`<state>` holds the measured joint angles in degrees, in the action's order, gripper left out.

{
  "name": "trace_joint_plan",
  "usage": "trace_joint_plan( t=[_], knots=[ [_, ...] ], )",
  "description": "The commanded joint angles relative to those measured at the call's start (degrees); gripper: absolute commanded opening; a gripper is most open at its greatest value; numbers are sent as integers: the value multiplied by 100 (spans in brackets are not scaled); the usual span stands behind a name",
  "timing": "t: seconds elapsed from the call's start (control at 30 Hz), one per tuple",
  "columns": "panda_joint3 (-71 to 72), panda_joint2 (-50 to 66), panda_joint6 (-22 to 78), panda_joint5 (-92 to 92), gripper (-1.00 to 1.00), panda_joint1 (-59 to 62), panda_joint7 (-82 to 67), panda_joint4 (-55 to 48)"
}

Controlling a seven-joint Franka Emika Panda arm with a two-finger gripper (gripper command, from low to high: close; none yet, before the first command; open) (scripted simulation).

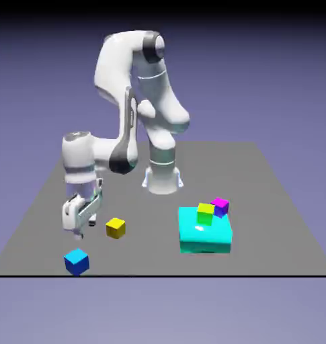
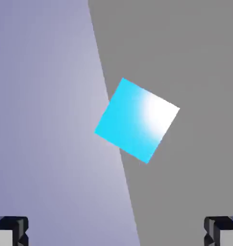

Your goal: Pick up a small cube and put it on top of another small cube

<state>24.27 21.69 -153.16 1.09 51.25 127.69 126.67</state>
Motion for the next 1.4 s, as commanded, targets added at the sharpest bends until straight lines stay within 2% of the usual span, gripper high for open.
trace_joint_plan(
  t=[0.0,0.13,0.2,0.37,0.4,0.63,1.37],
  knots=[
    [71,159,61,3,0,152,250,-100],
    [355,794,305,16,0,759,1245,-501],
    [363,813,312,16,0,777,1276,-514],
    [-46,1739,-374,-271,0,308,1426,-775],
    [-46,1739,-374,-271,-100,308,1426,-775],
    [363,813,312,16,-100,777,1276,-514],
    [408,-3400,2982,2009,-100,-3754,-3964,1750]
  ],
)
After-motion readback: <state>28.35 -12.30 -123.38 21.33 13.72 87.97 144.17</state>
